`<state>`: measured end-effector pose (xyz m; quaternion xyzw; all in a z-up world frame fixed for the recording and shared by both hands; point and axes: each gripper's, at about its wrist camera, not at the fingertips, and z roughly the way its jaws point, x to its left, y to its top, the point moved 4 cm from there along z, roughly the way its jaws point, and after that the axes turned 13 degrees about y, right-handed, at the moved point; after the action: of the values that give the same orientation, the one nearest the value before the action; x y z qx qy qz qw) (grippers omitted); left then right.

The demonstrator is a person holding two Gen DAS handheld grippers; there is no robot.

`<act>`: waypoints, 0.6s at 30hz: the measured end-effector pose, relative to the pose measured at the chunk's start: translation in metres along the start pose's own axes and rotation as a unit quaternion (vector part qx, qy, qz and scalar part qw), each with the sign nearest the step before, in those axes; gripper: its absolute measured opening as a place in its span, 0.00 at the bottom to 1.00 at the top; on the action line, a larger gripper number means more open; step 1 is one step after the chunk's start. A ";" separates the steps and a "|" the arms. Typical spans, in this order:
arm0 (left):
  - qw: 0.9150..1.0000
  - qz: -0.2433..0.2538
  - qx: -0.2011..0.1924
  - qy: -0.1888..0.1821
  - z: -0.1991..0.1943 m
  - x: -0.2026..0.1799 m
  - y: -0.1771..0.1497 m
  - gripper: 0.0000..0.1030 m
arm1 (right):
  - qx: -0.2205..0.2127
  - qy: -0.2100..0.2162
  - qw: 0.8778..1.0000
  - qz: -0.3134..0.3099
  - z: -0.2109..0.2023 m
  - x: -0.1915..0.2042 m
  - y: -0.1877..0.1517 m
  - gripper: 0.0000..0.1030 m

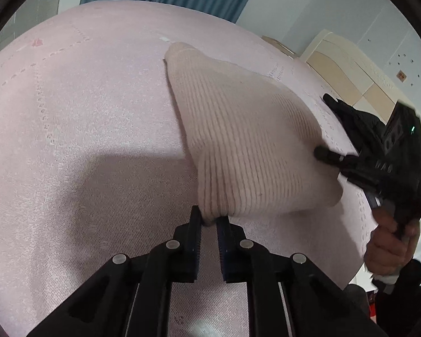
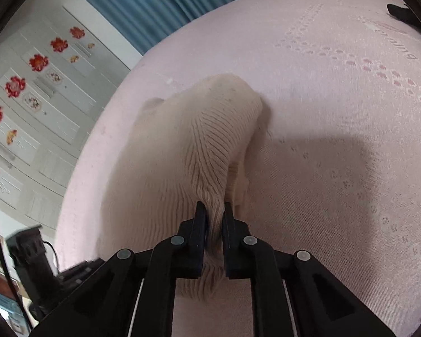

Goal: Fold small clothes

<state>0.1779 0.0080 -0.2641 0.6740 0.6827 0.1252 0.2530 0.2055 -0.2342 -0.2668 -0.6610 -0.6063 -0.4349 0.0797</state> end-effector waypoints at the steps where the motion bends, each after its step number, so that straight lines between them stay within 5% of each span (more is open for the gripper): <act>1: 1.000 0.003 0.001 0.000 -0.001 0.000 -0.001 0.11 | -0.003 0.003 1.000 -0.004 -0.002 0.005 0.003 0.15; 6: 1.000 0.011 0.004 0.003 0.001 0.000 0.004 0.12 | -0.027 -0.016 0.999 -0.030 -0.001 0.019 0.026 0.36; 8: 1.000 0.009 0.003 0.002 0.004 0.000 0.008 0.12 | -0.028 -0.021 0.999 -0.023 0.008 0.019 0.033 0.32; 10: 1.000 0.004 -0.013 -0.004 -0.002 0.001 0.009 0.13 | -0.017 -0.035 0.999 -0.031 0.015 0.017 0.040 0.13; 15: 0.999 -0.015 -0.024 -0.024 -0.005 0.011 0.007 0.11 | -0.098 0.050 0.991 -0.078 -0.025 0.034 0.050 0.10; 18: 1.000 0.007 -0.022 -0.012 -0.003 0.005 0.005 0.11 | -0.053 -0.019 0.997 -0.043 0.003 0.001 0.045 0.10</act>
<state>0.1810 0.0136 -0.2600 0.6748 0.6717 0.1342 0.2748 0.2463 -0.2431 -0.2489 -0.6457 -0.6119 -0.4565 0.0140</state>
